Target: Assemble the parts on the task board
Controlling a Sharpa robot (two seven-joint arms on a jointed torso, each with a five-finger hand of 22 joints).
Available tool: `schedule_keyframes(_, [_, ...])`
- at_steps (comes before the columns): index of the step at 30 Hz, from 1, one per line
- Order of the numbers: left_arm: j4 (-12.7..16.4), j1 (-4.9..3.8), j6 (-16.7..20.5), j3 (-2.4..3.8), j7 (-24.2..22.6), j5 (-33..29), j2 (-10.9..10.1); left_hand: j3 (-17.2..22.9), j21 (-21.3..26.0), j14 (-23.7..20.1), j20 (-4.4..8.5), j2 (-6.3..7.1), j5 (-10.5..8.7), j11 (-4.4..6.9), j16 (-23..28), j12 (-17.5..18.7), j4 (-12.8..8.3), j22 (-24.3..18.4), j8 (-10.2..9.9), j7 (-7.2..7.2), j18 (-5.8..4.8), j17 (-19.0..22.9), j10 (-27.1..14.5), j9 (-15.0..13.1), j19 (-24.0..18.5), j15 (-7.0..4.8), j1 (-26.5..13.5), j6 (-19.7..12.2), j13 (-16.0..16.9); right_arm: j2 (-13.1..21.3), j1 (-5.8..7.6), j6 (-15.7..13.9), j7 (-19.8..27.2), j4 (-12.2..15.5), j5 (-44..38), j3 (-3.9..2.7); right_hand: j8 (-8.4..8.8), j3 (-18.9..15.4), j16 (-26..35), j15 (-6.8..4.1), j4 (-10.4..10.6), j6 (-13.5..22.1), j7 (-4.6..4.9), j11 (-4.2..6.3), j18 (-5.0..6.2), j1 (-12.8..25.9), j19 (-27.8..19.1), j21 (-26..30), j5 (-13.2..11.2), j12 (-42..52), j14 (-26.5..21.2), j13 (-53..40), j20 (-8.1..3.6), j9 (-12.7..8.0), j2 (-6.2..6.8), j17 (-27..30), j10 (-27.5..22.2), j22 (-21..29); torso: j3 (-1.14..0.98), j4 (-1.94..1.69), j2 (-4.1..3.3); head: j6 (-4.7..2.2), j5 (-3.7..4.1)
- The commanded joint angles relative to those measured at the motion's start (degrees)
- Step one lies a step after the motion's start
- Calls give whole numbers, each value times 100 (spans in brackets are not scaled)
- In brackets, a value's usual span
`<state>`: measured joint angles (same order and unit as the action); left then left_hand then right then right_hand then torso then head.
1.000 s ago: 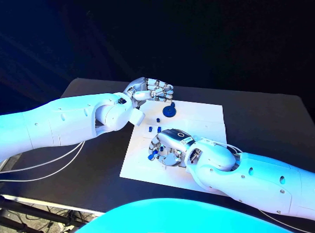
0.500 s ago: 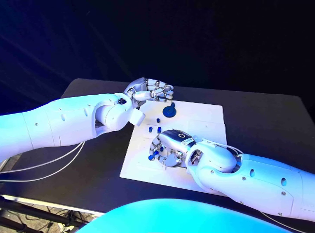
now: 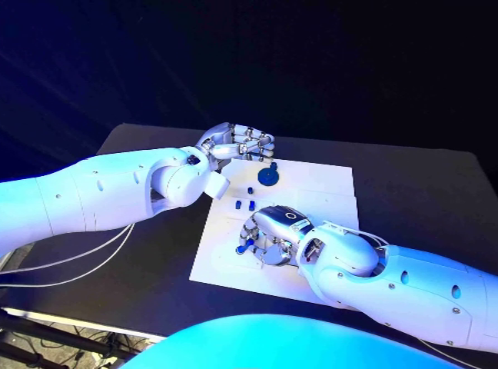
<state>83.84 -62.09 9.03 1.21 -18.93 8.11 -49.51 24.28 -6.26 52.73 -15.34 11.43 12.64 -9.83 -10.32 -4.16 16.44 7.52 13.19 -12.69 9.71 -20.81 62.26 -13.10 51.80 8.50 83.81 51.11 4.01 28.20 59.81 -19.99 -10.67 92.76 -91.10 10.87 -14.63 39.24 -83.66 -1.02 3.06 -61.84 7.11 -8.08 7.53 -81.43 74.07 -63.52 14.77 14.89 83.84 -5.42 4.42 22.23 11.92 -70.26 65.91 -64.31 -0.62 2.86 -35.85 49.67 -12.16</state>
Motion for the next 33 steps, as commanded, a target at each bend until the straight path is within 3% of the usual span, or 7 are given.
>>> schedule_keyframes(1, [9,-2,-93,3,-31,-4,5,24,17,35,-4,-30,33,-14,20,15,-5,-6,-33,-19,81,0,-7,9,49,-11,-45,2,0,8,1,134,-79,9,-127,1,-11,62,-25,-32,-82,-28,29,494,-74,-11,-14,-14,17,27,245,-4,1,4,-72,-5,543,-5,-3,-1,-2,6,-2])
schedule_keyframes(21, [13,-2,-92,1,-24,-6,7,28,35,41,-5,-37,32,-12,36,13,-9,-24,-36,-15,82,-2,-9,14,59,-11,-55,5,1,-250,54,530,-225,-85,-415,23,-16,61,-6,-26,-114,-7,36,486,-60,70,-61,44,11,3,232,-11,6,19,-63,51,528,39,2,-1,-1,1,12])
schedule_keyframes(33, [25,-2,-94,1,-16,-6,-6,29,41,44,-6,-41,32,-11,41,12,-9,-29,-35,-12,82,-3,-8,16,63,-12,-59,8,2,-334,80,433,-226,-68,-587,44,2,-59,-1,7,-198,113,72,452,-52,261,-108,109,-3,-90,230,-21,38,47,-17,51,406,62,2,-2,-1,-14,1])
